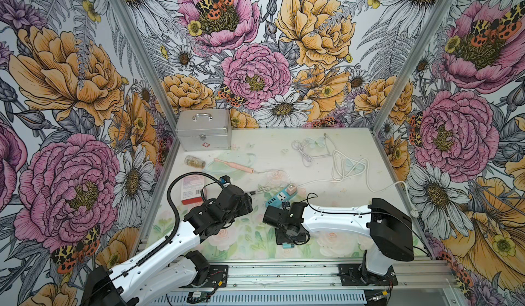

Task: Charge the electric toothbrush
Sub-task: Pick up the plug from the center of the board.

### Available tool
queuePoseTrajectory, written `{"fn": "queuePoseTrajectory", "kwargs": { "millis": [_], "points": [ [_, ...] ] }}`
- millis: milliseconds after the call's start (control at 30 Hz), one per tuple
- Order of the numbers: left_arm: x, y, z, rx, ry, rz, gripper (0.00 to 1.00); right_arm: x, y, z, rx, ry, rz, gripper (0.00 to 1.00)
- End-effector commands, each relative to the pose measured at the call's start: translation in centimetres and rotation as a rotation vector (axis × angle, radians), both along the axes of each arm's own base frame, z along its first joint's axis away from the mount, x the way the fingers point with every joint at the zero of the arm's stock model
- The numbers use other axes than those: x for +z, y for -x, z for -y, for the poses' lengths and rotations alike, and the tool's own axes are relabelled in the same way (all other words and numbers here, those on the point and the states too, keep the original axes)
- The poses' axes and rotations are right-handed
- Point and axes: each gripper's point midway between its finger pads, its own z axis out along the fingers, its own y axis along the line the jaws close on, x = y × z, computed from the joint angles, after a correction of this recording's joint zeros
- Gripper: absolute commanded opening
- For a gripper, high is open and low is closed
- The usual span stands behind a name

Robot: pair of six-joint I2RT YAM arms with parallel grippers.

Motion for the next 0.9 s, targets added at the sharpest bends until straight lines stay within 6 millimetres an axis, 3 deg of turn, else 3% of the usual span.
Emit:
{"fn": "queuePoseTrajectory", "kwargs": {
  "millis": [0, 167, 500, 667, 867],
  "points": [
    [0.1, 0.0, -0.6, 0.020, 0.012, 0.012, 0.73, -0.1, -0.7, 0.0, -0.015, 0.023, 0.019, 0.63],
    [-0.1, 0.1, -0.7, 0.028, 0.019, 0.004, 0.72, -0.8, -0.5, -0.3, 0.000, 0.035, -0.008, 0.60],
    [0.2, 0.2, -0.5, 0.017, 0.030, 0.009, 0.72, 0.2, -1.2, -0.2, -0.006, 0.019, 0.037, 0.38],
    [1.8, 0.3, 0.4, -0.032, 0.051, 0.044, 0.72, 3.6, -2.8, -0.1, -0.046, -0.066, 0.113, 0.38],
    [7.0, 2.6, 5.2, -0.275, 0.101, 0.153, 0.72, 9.6, -6.5, 1.6, -0.185, -0.223, 0.241, 0.39]
  ]
}}
